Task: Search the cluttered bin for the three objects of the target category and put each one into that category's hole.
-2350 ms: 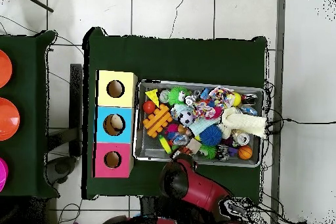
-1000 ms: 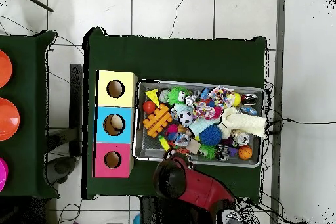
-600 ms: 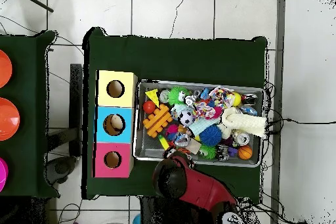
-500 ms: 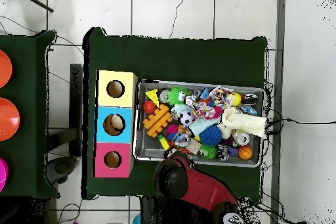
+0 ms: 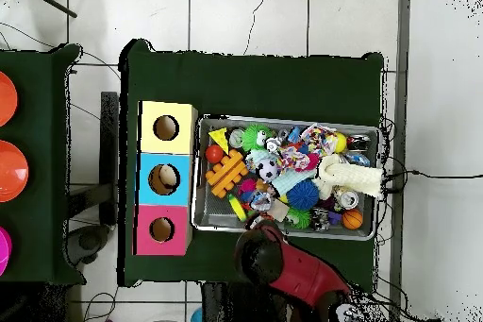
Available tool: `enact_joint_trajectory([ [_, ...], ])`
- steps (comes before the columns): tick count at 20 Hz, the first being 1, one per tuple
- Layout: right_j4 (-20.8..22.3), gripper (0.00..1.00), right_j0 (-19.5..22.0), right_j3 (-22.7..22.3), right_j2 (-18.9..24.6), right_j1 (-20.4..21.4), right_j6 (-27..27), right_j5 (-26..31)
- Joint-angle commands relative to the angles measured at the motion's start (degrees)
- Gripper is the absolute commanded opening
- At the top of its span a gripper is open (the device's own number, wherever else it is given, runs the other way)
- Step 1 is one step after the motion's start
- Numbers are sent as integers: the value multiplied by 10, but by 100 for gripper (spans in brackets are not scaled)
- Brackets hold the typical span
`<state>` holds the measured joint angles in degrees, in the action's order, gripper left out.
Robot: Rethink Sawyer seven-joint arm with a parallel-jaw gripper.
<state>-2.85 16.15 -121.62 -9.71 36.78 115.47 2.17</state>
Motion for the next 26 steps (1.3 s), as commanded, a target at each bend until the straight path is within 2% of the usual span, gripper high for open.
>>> enact_joint_trajectory([
  [1, 13, 100, 17, 51, 66, -42, 57, -21],
  [4, 15, 100, 19, 55, 68, -50, 58, -31],
  [13, 3, 100, -3, 64, 49, -33, 55, 5],
  [26, -9, 100, -20, 79, 30, 13, 42, 90],
])
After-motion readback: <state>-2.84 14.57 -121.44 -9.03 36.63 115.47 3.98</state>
